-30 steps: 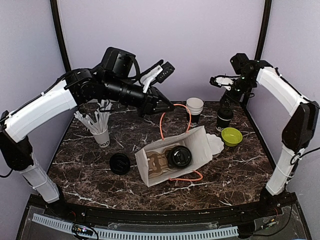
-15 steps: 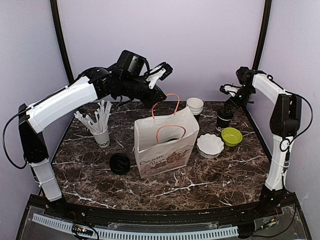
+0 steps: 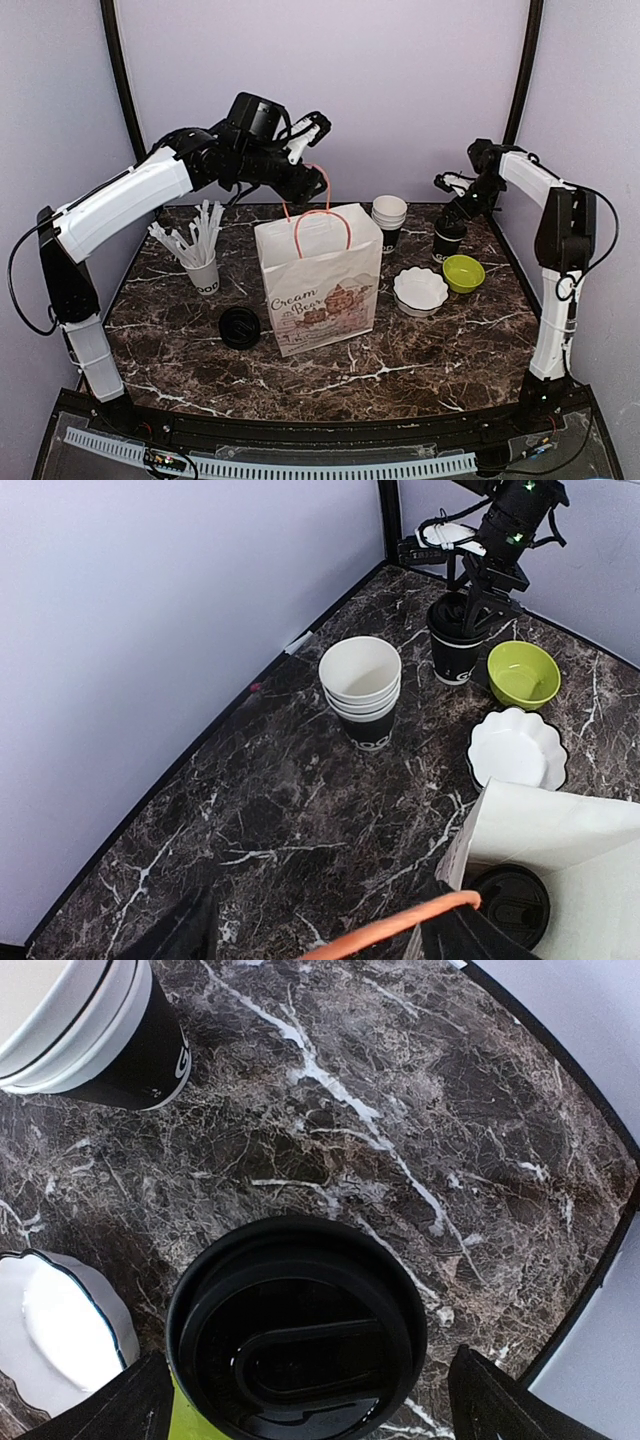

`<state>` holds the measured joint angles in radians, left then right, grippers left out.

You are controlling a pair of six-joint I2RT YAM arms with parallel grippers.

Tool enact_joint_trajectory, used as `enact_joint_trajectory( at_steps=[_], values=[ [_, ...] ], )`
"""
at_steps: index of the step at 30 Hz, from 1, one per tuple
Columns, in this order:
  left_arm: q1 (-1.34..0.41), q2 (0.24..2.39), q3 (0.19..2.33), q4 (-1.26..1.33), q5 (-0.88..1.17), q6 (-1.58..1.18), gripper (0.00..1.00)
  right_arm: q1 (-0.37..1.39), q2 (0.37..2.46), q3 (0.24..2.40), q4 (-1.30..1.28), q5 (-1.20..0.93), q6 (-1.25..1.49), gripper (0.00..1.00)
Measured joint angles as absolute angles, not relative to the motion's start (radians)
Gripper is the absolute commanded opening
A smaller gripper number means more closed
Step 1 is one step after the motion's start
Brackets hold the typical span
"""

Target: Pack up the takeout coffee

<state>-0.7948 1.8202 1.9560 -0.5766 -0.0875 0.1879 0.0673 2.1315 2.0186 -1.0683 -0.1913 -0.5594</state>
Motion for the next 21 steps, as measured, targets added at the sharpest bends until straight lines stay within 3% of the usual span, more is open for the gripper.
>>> enact_joint_trajectory(
  at_steps=[11, 21],
  values=[
    [-0.795, 1.674, 1.924, -0.569, -0.159, 0.182, 0.76, 0.067, 2.152, 2.026, -1.065, -0.211, -0.546, 0.70],
    [-0.795, 1.598, 1.914, -0.554, -0.198, 0.183, 0.80, 0.067, 2.147, 2.035, -1.079, -0.206, -0.543, 0.68]
  ],
)
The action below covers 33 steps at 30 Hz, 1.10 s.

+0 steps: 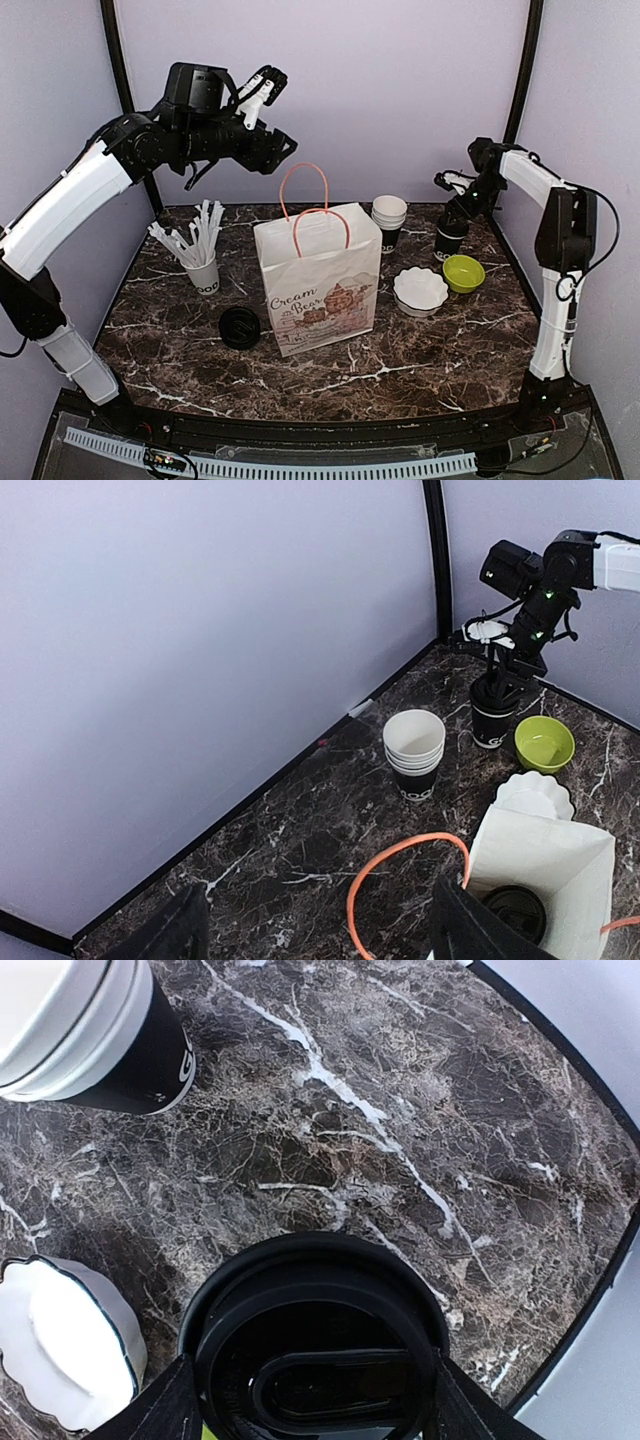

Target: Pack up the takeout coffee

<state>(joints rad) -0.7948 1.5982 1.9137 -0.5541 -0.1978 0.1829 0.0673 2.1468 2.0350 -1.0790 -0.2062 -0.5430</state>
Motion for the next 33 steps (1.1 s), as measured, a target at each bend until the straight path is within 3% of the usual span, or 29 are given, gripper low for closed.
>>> enact_joint_trajectory(
  at_steps=[4, 8, 17, 24, 33],
  values=[
    [-0.795, 1.590, 1.907, -0.555, -0.222, 0.196, 0.85, 0.076, 2.058, 1.996, -1.093, -0.210, -0.543, 0.67],
    [-0.795, 1.565, 1.906, -0.555, -0.243, 0.207, 0.91, 0.121, 1.839, 1.873, -1.100, -0.221, -0.566, 0.67],
    [-0.795, 1.502, 1.902, -0.561, -0.231, 0.210, 0.96, 0.443, 1.363, 1.426, -1.166, -0.266, -0.748, 0.70],
    [-0.795, 1.514, 1.902, -0.635, -0.181, 0.192, 0.92, 0.604, 1.324, 1.284, -1.236, -0.271, -0.821, 0.69],
    [-0.795, 1.528, 1.861, -0.789, -0.090, 0.156, 0.86, 0.907, 1.418, 1.391, -1.183, -0.287, -0.813, 0.69]
  ],
)
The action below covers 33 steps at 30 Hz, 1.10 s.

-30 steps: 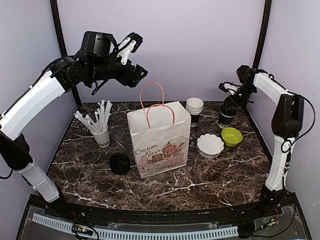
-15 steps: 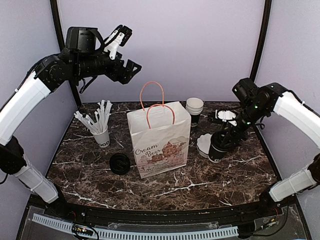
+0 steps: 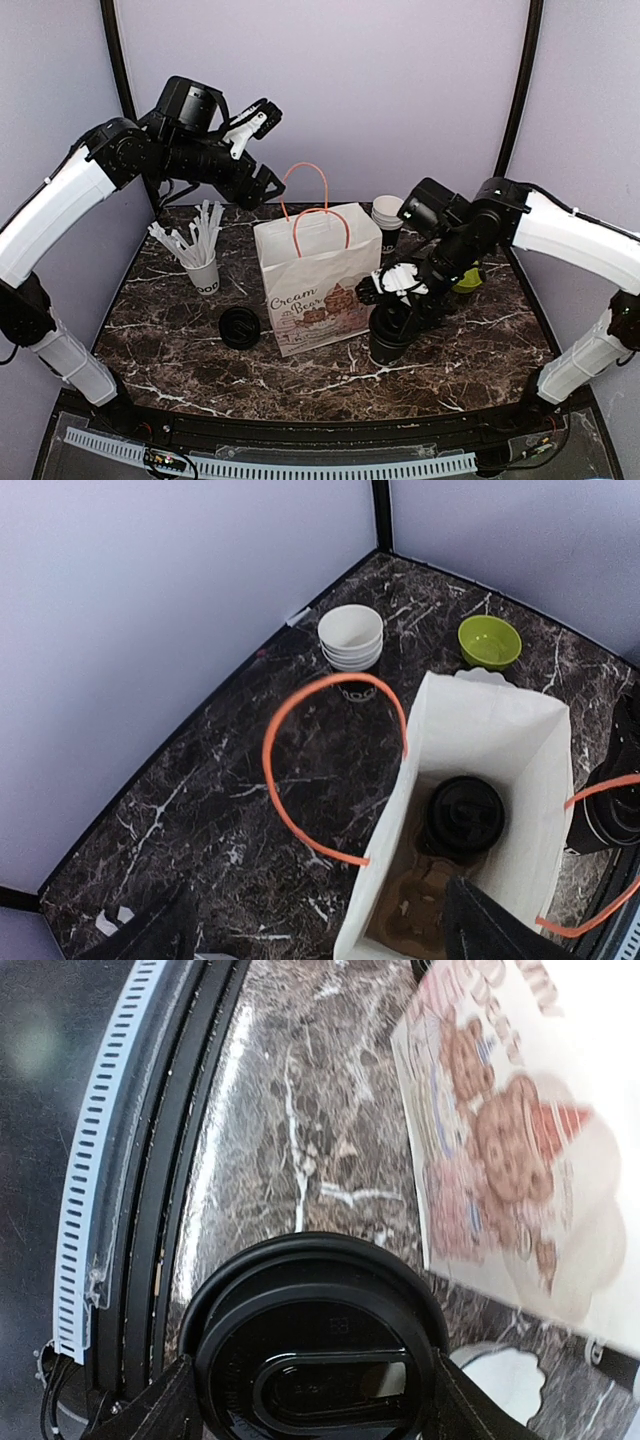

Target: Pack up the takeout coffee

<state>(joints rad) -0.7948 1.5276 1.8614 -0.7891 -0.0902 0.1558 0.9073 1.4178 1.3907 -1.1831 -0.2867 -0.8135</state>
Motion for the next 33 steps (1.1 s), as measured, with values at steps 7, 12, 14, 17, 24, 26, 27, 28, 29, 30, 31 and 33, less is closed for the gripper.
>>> enact_joint_trajectory(
  at_steps=[7, 12, 14, 17, 24, 26, 27, 28, 29, 30, 31, 33],
  values=[
    [-0.795, 1.454, 1.760, -0.900, -0.040, 0.142, 0.81, 1.126, 1.647, 1.526, -1.079, -0.223, -0.787, 0.68],
    [-0.795, 1.361, 1.689, -0.960, -0.012, 0.119, 0.80, 1.196, 1.821, 1.627, -1.024, -0.207, -0.779, 0.67],
    [-0.795, 1.323, 1.644, -0.976, 0.006, 0.112, 0.80, 1.209, 1.856, 1.642, -1.006, -0.201, -0.776, 0.68],
    [-0.795, 1.275, 1.573, -1.004, 0.037, 0.096, 0.80, 1.222, 1.887, 1.652, -0.991, -0.180, -0.773, 0.70],
    [-0.795, 1.238, 1.486, -1.028, 0.105, 0.081, 0.81, 1.225, 1.898, 1.660, -0.973, -0.169, -0.771, 0.97],
    [-0.795, 1.238, 1.481, -1.028, 0.122, 0.082, 0.83, 1.225, 1.897, 1.660, -0.981, -0.181, -0.778, 0.98],
    [-0.796, 1.238, 1.480, -1.028, 0.131, 0.083, 0.83, 1.225, 1.896, 1.660, -0.986, -0.185, -0.781, 0.99],
    [-0.799, 1.238, 1.478, -1.027, 0.139, 0.085, 0.84, 1.225, 1.892, 1.660, -0.995, -0.190, -0.785, 0.99],
    [-0.802, 1.238, 1.477, -1.027, 0.146, 0.089, 0.84, 1.225, 1.885, 1.660, -1.004, -0.194, -0.786, 0.99],
    [-0.810, 1.238, 1.475, -1.026, 0.150, 0.093, 0.84, 1.223, 1.876, 1.661, -1.013, -0.202, -0.788, 0.98],
    [-0.822, 1.239, 1.473, -1.026, 0.155, 0.099, 0.84, 1.220, 1.868, 1.665, -1.026, -0.208, -0.789, 0.98],
    [-0.854, 1.245, 1.472, -1.026, 0.159, 0.113, 0.85, 1.210, 1.842, 1.681, -1.056, -0.229, -0.793, 0.98]
  ],
)
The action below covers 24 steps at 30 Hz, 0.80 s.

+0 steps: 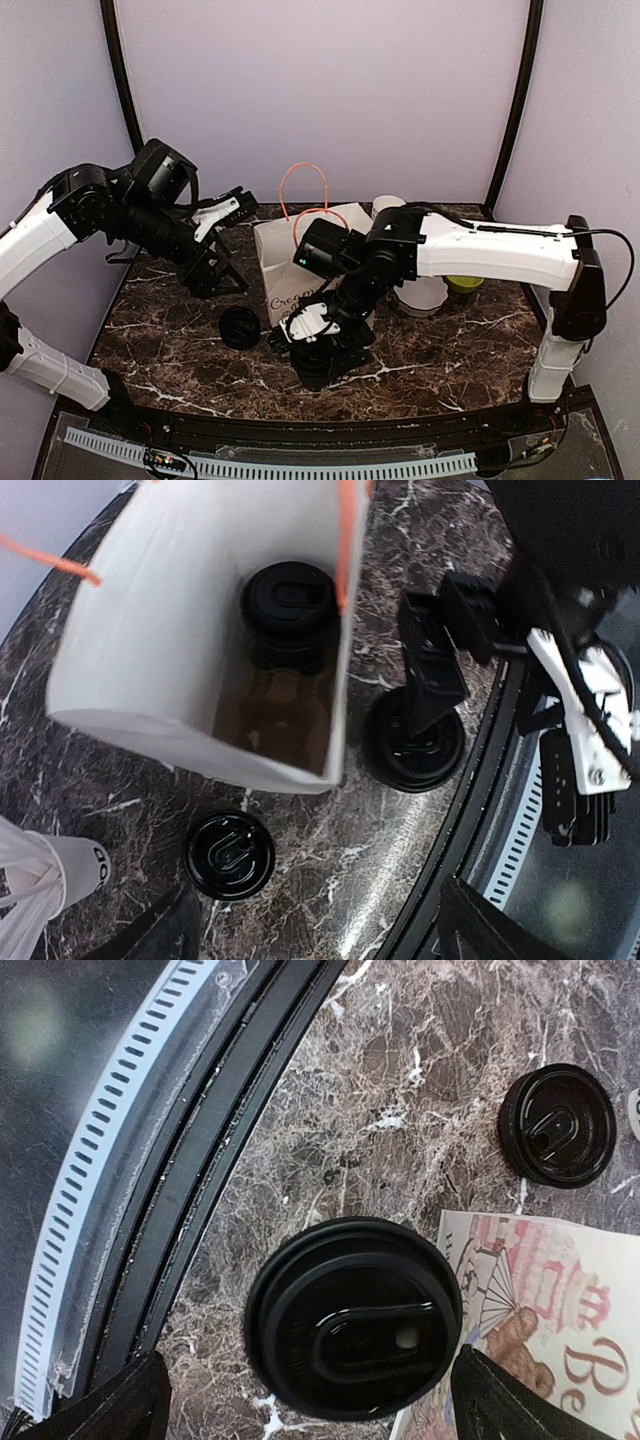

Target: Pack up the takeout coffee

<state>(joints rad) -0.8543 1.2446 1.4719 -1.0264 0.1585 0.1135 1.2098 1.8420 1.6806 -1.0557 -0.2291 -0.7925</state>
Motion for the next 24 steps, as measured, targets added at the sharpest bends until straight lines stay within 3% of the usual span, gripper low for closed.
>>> enact_joint_trajectory(
  at_steps=[9, 16, 24],
  values=[
    [-1.025, 1.350, 1.472, -1.013, 0.150, 0.203, 0.94, 1.081, 1.620, 1.647, -1.153, -0.284, -0.794, 0.99],
    [-1.100, 1.459, 1.532, -1.011, 0.140, 0.247, 0.93, 0.868, 1.431, 1.453, -1.176, -0.281, -0.766, 0.99],
    [-1.163, 1.617, 1.557, -1.011, 0.138, 0.311, 0.91, 0.649, 1.293, 1.378, -1.139, -0.327, -0.745, 0.98]
  ],
)
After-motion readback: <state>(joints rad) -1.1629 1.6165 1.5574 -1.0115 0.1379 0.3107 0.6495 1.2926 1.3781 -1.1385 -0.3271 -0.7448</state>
